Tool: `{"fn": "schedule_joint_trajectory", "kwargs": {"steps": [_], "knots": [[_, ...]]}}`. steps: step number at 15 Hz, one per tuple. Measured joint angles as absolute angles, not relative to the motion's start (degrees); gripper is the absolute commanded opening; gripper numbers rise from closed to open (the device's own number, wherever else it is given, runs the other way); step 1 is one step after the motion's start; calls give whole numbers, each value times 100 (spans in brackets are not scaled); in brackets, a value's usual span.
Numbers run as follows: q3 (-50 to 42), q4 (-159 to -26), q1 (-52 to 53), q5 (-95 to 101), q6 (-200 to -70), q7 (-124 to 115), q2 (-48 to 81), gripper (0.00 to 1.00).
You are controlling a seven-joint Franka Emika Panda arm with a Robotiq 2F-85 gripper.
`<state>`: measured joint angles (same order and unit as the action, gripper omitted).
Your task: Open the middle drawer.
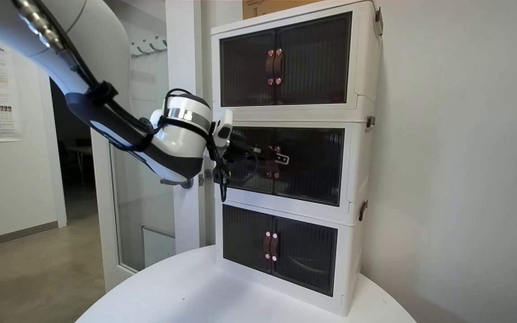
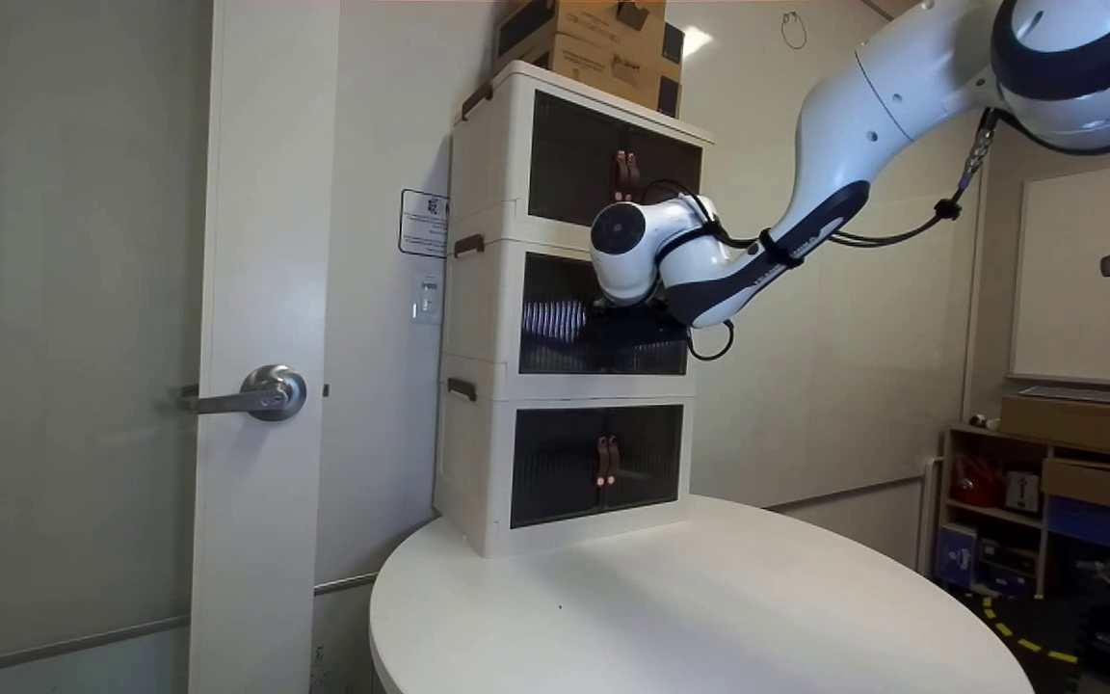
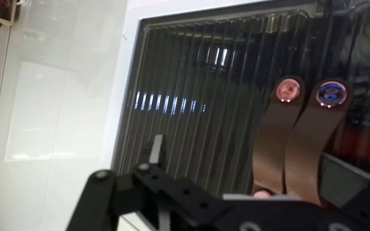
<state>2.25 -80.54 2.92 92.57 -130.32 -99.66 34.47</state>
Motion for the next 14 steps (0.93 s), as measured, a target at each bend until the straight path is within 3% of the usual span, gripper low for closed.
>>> {"fn": "schedule_joint_trajectory", "kwargs": {"steps": [14], "knots": [[272,-9498,392,9026,-12902,-9878,2428,100]]}}
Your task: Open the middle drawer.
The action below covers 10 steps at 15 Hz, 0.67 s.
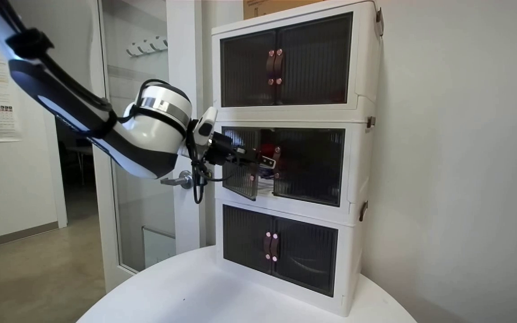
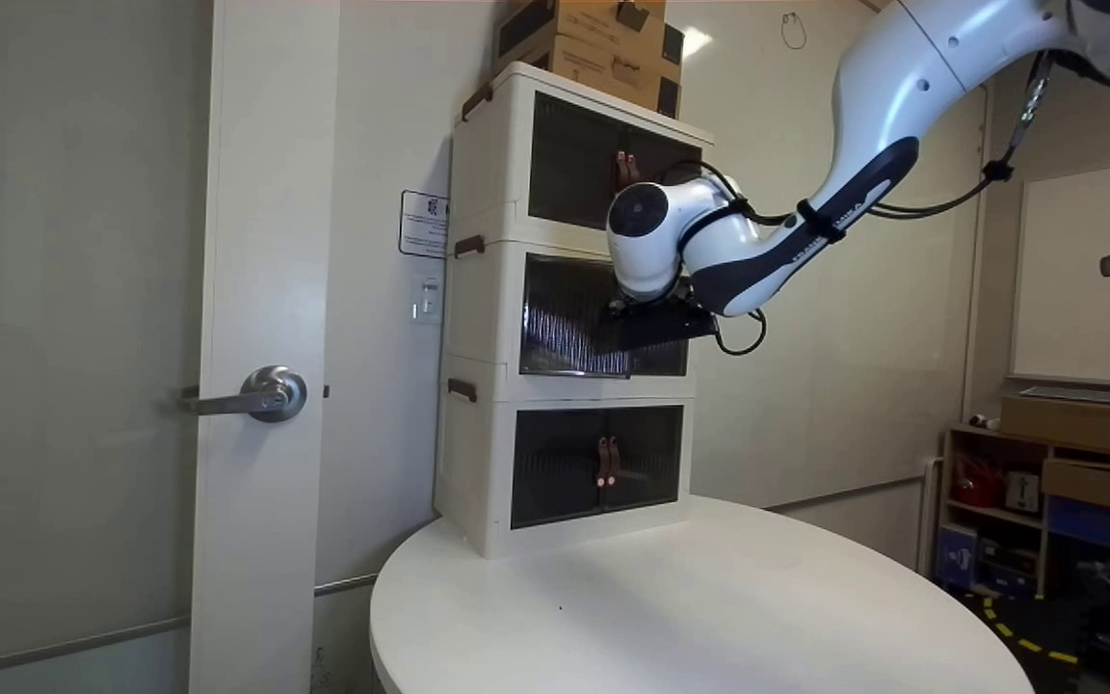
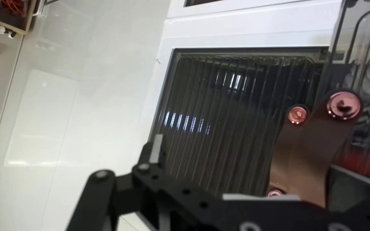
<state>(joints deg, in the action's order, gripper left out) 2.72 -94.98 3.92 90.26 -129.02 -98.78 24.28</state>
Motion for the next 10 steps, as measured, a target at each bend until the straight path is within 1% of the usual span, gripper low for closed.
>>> {"fn": "schedule_joint_trajectory", "kwargs": {"steps": [10], "knots": [[316,-10588,370,9050,-13692,-9881,1479,100]]}}
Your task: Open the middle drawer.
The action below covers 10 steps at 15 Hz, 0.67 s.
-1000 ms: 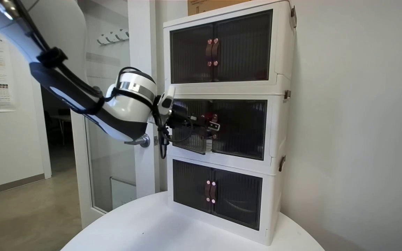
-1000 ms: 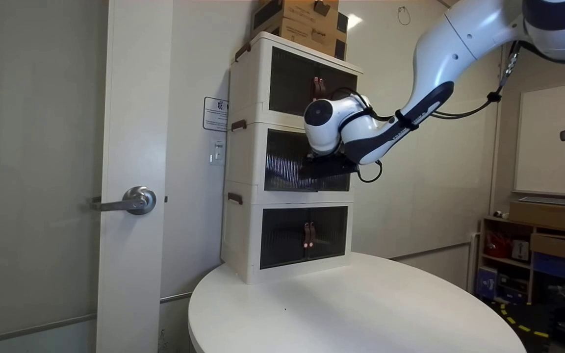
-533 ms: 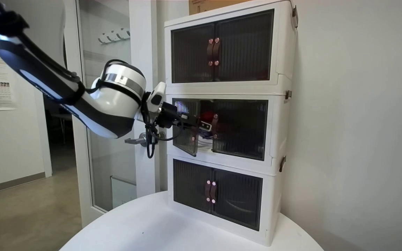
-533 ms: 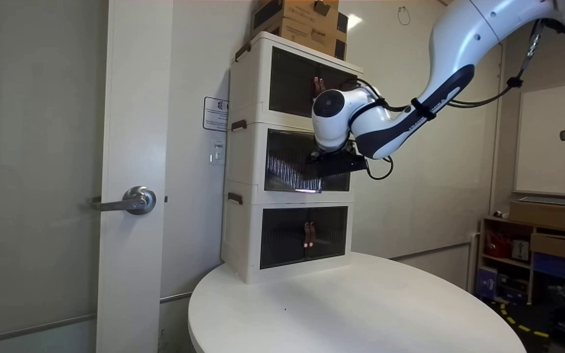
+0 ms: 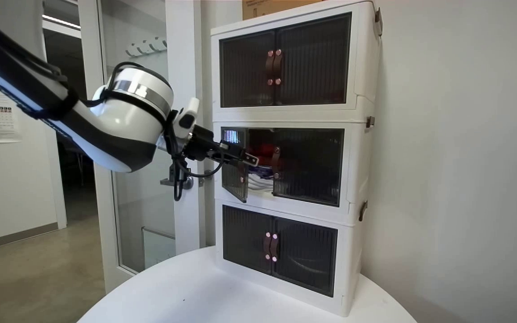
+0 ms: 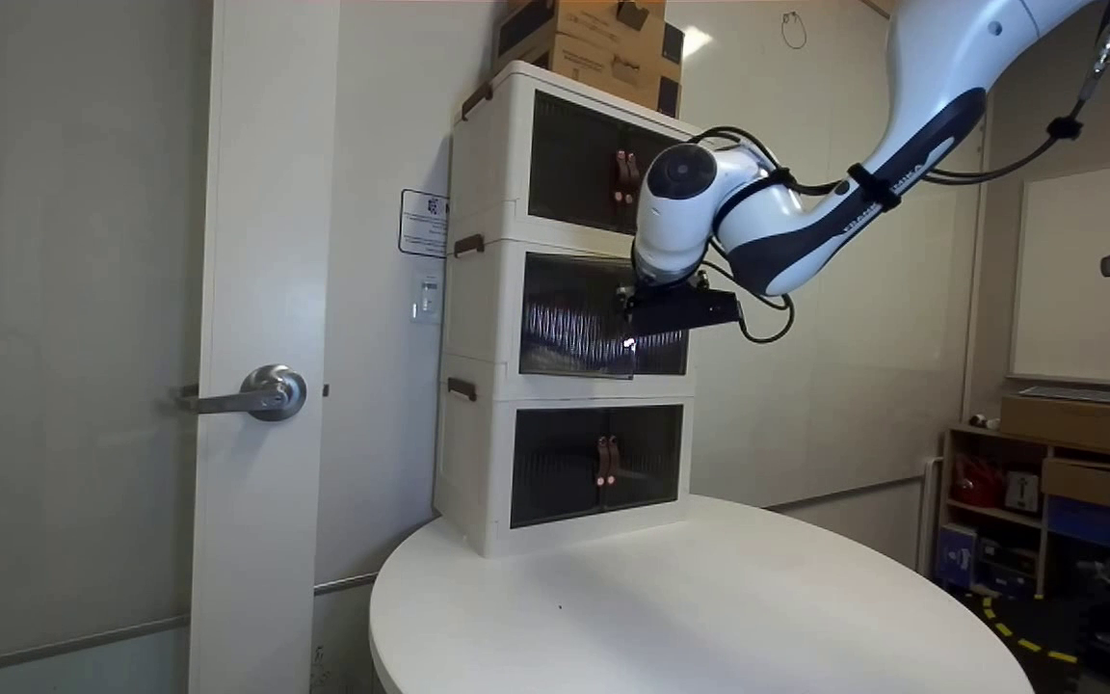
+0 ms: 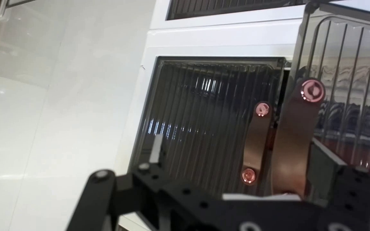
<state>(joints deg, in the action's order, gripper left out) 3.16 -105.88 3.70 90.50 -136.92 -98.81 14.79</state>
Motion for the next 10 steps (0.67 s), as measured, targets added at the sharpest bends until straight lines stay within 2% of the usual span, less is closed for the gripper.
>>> {"fn": "schedule_joint_trajectory", "kwargs": {"steps": [10], "knots": [[316,-11018,323,9051,-14306,-9882,1066,100]]}}
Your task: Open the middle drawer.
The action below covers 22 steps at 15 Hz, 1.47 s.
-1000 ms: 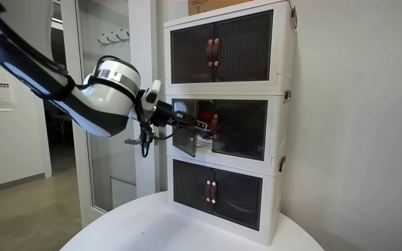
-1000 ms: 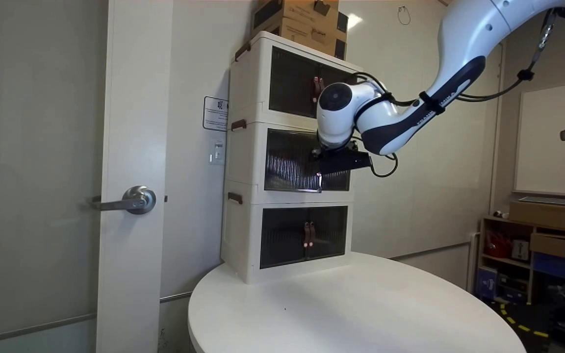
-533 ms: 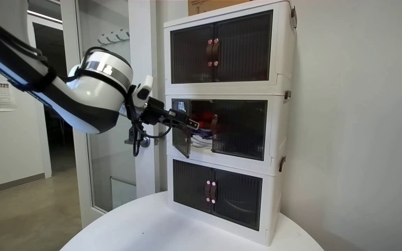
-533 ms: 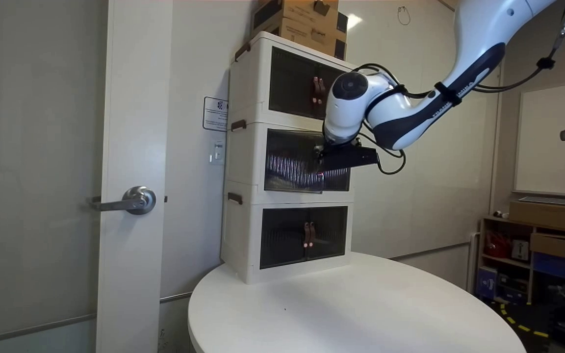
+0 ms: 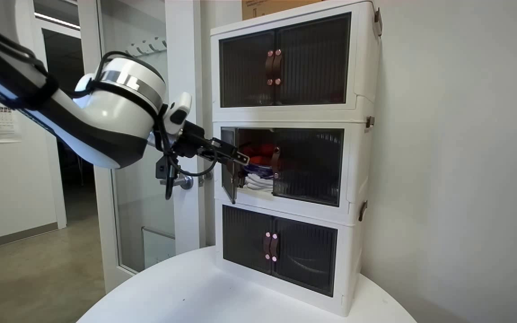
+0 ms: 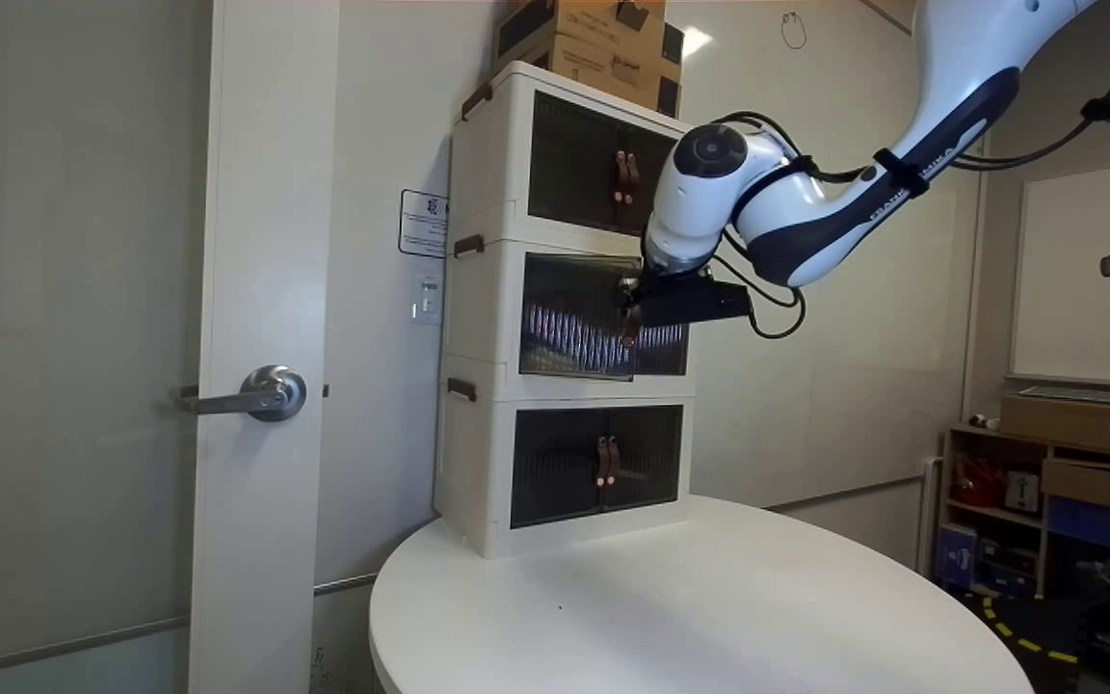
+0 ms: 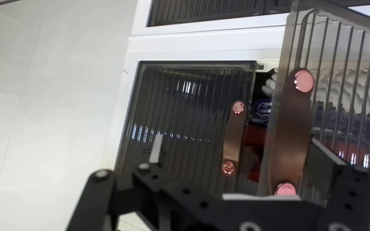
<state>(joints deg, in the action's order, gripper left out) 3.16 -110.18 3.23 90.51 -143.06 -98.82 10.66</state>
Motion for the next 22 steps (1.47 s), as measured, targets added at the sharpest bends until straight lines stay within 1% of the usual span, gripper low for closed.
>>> {"fn": "schedule_joint_trajectory", "kwargs": {"steps": [8,16,22], "knots": [[313,-11274,267,8903,-14893,-9849,747,100],[363,-11345,263,7303,-15164,-8337,543,100],[373,-11331,262,6597,-15430,-7409,277,100]]}}
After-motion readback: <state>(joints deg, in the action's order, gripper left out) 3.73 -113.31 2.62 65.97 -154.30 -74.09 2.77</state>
